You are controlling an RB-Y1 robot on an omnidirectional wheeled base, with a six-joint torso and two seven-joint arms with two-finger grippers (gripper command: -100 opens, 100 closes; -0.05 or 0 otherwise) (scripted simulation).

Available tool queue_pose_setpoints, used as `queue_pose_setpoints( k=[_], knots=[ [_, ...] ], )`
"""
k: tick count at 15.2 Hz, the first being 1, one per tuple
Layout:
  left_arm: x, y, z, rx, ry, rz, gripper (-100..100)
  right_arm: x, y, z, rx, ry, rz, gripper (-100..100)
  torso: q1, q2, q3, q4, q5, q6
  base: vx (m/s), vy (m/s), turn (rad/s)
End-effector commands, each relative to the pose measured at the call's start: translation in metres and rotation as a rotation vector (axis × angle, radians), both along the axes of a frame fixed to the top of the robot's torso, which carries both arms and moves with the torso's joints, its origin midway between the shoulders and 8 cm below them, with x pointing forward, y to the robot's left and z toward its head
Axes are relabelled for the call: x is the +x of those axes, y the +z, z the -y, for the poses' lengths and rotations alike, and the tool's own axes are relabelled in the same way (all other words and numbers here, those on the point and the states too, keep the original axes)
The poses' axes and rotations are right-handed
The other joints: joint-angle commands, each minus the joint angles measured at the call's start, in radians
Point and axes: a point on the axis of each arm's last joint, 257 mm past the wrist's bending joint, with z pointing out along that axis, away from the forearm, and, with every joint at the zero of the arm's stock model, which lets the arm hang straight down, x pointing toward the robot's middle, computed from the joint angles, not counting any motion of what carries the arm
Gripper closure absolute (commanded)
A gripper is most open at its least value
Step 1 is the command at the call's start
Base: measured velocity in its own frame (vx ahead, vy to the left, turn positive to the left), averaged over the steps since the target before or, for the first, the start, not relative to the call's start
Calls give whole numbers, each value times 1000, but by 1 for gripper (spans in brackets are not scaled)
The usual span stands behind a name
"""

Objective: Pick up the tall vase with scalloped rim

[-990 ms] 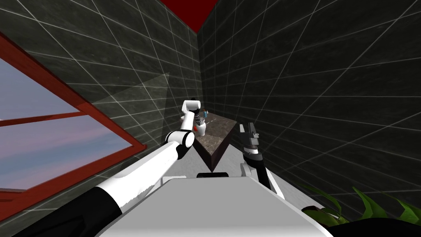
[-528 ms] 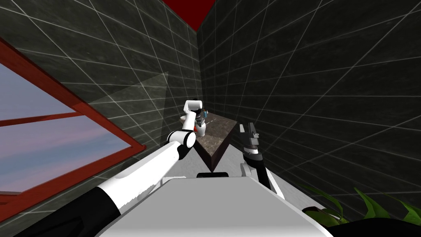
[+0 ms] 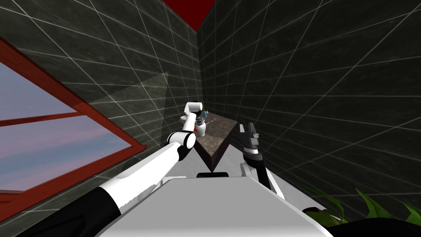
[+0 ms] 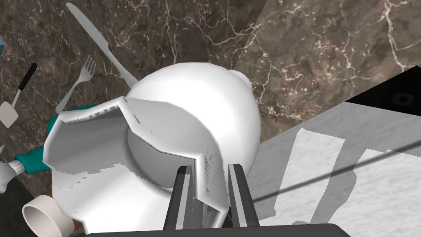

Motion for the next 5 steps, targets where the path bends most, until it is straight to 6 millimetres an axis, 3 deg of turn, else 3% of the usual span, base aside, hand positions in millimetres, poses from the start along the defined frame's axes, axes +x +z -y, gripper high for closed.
queue_pose_setpoints(
  k=[1,2,5],
  knots=[
    [0,0,0,0,0,0,100,0,0,0,0,0,0,0,0,0,0,0,0,0,0,0,0],
    [-4,12,1,-1,1,2,100,0,0,0,0,0,0,0,0,0,0,0,0,0,0,1,-14],
    [-4,14,2,-1,1,3,100,0,0,0,0,0,0,0,0,1,1,2,0,0,1,4,-15]
  ],
)
